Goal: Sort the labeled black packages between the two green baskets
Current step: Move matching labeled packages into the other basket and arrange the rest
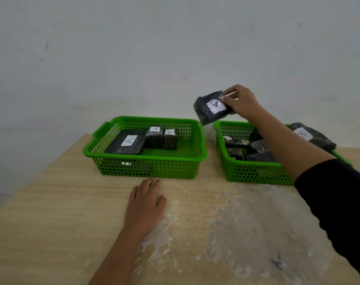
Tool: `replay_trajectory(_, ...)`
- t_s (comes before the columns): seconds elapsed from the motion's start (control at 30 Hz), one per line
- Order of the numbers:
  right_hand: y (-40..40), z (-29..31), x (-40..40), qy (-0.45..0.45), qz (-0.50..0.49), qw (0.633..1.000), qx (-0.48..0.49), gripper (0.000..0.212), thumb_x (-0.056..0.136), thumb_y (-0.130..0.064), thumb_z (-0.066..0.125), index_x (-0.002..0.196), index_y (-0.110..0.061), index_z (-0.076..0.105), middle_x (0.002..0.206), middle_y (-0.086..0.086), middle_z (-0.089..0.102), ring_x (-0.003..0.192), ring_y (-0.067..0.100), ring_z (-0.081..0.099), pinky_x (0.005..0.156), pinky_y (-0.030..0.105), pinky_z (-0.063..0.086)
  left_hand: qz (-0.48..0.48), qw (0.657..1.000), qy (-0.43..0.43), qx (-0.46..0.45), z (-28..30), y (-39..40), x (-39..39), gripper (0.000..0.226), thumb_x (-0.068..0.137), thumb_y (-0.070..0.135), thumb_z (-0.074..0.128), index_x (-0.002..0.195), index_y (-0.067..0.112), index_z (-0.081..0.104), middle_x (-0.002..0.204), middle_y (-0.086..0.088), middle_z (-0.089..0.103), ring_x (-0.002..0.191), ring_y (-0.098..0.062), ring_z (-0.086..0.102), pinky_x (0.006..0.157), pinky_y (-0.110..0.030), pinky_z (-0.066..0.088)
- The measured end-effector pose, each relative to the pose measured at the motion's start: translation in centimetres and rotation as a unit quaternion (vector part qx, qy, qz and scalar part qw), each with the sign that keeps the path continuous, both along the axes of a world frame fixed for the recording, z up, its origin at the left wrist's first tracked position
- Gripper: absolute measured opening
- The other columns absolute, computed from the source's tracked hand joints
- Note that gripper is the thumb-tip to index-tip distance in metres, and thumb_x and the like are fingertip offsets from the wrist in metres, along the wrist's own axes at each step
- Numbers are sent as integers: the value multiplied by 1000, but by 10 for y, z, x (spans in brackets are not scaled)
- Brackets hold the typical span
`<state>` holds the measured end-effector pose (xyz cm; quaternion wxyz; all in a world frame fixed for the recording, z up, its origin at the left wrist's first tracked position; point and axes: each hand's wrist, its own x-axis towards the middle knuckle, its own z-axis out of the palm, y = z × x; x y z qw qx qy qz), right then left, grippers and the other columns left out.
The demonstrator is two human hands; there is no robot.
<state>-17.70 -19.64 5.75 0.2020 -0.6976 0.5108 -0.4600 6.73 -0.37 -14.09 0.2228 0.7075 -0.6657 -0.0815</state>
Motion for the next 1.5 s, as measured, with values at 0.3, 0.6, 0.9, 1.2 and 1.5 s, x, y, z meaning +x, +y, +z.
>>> replay_trajectory(0.3, 12, -29, 131, 187, 179, 964, 56, 20, 85, -14, 66, 101, -2, 69, 97, 13, 68, 87, 16, 57, 70, 23, 42, -5, 1000, 7, -4, 0, 0, 2, 54, 97, 37, 32, 149, 26, 21, 158, 6, 16, 146, -10, 10, 122, -34, 0)
replay_trajectory(0.6, 1, -86, 173, 209, 140, 966, 51, 25, 92, -21, 57, 111, -7, 67, 114, 13, 67, 101, 23, 60, 90, 32, 47, 3, 1000, -5, -20, -1, 0, 0, 55, 96, 37, 32, 148, 25, 23, 155, 8, 19, 144, -9, 12, 122, -34, 4)
replay_trajectory(0.9, 3, -89, 151, 291, 211, 923, 138, 69, 75, -44, 74, 134, -23, 46, 129, 8, 34, 112, 24, 45, 103, 39, 37, 15, 999, -9, -33, 1, 1, -4, 54, 95, 34, 33, 147, 22, 26, 154, 5, 23, 144, -9, 14, 122, -35, 5)
replay_trajectory(1.2, 10, -94, 153, 210, 268, 927, 157, 56, 86, -27, 67, 137, -12, 48, 146, 6, 45, 135, 22, 40, 102, 26, 29, 15, 1000, -1, -16, 4, 1, -4, 53, 95, 34, 34, 147, 24, 25, 154, 5, 23, 143, -12, 15, 122, -35, 5)
replay_trajectory(1.5, 23, -74, 124, 203, 222, 949, 93, 44, 92, -20, 59, 134, -8, 53, 140, 12, 51, 128, 24, 48, 103, 28, 34, 19, 1000, -5, -16, 3, 2, -5, 53, 95, 34, 35, 146, 24, 27, 154, 4, 24, 143, -14, 18, 122, -36, 6)
